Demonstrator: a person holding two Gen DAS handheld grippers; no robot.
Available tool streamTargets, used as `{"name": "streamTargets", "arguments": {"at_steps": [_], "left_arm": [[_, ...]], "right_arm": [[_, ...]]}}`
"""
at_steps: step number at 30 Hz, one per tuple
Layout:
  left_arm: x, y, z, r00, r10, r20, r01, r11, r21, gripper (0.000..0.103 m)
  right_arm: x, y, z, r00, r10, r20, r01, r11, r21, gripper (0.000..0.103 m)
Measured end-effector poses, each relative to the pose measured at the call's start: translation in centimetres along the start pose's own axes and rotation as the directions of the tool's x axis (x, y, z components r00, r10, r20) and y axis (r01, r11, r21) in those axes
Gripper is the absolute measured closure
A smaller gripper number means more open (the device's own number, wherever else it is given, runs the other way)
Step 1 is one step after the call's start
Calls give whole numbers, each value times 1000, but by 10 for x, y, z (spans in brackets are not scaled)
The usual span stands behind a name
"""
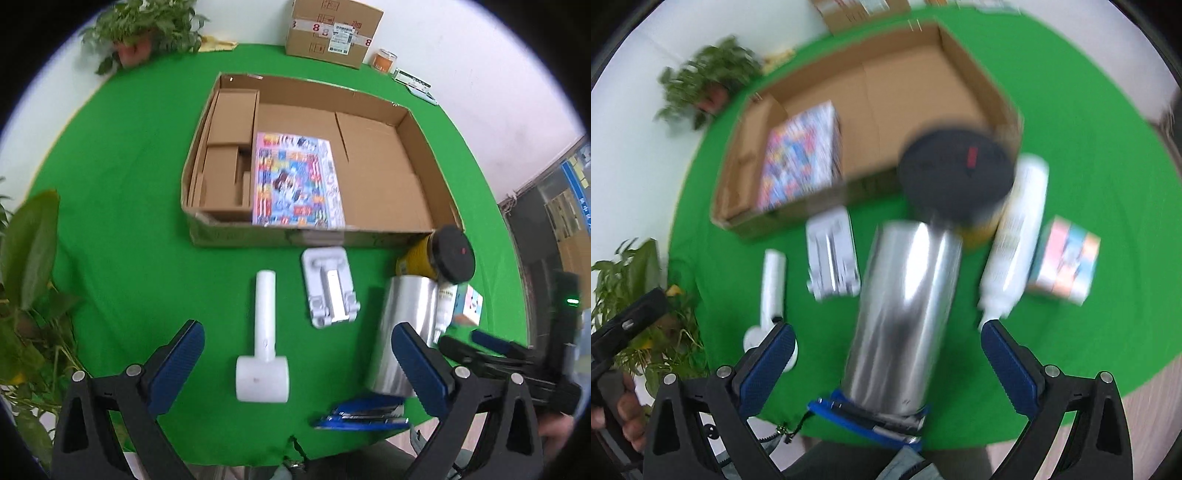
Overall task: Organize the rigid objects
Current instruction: 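Move the right tool down to the silver metal cup, then grasp the silver metal cup with the right tool and lift it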
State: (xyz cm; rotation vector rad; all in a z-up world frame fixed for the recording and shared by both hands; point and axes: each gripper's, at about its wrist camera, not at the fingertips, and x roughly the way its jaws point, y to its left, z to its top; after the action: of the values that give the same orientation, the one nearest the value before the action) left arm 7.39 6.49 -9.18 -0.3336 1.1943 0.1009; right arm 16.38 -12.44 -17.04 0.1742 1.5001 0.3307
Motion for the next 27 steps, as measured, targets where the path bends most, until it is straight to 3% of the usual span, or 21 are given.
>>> {"name": "streamTargets", "arguments": {"at_steps": [3,8,11,12,16,21,27], "left_arm": [[4,17,-11,999,-19,-30,19,1000,-1,3],[3,30,-16,998,-53,-46,54,998,20,3],[3,34,-16,996,-75,-48,77,996,39,3],[3,34,-15,995,-82,-51,85,995,46,3],[10,25,-15,988,-129,-81,135,988,80,3],[22,3,-13,976,-177,-124,189,978,91,3],[29,-32,-13,971,-180,-156,202,968,145,3]], "right_arm": [[36,-2,-14,996,-17,-82,22,997,68,10],[78,-3,-27,984,-97,-149,111,990,91,10],[97,-4,-29,979,-85,-186,106,989,105,10],[101,-2,-30,978,-92,-189,112,989,99,14],[101,11,-41,971,-178,-160,177,984,-19,19],[89,10,-66,950,-301,-80,282,941,-188,19],[77,-13,-88,958,-285,-46,262,926,-272,19]]}}
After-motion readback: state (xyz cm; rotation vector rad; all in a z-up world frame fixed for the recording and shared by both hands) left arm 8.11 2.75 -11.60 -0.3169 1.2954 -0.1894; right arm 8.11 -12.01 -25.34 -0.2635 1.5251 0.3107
